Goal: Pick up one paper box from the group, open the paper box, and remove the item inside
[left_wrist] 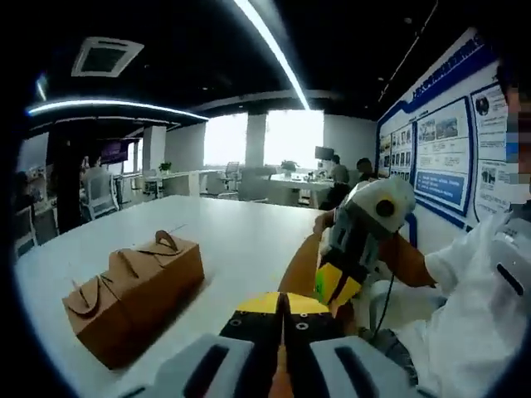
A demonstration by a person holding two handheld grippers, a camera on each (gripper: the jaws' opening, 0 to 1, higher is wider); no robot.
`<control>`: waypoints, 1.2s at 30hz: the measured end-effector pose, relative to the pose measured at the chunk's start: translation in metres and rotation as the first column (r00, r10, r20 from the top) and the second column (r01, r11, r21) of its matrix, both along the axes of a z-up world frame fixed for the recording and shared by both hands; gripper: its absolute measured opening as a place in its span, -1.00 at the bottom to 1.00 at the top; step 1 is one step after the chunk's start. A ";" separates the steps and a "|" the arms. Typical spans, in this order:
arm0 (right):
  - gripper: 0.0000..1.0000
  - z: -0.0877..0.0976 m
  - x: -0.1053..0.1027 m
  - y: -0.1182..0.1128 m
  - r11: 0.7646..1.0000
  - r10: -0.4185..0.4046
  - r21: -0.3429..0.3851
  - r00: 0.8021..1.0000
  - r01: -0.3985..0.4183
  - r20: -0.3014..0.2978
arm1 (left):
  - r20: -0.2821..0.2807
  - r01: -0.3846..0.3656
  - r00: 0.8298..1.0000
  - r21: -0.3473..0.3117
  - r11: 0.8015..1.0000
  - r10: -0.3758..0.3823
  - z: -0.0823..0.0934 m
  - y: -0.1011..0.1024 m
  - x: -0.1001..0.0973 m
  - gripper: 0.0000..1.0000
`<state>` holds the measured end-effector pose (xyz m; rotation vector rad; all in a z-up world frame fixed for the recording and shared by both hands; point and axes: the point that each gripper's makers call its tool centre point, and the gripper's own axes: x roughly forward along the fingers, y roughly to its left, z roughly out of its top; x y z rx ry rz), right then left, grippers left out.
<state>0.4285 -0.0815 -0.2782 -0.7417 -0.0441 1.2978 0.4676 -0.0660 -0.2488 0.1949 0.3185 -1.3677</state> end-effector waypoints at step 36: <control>-0.94 0.004 -0.009 0.002 1.000 0.031 -0.006 0.998 -0.031 0.054 | -0.267 -0.081 0.961 -0.001 0.997 0.078 -0.017 -0.009 0.008 -0.94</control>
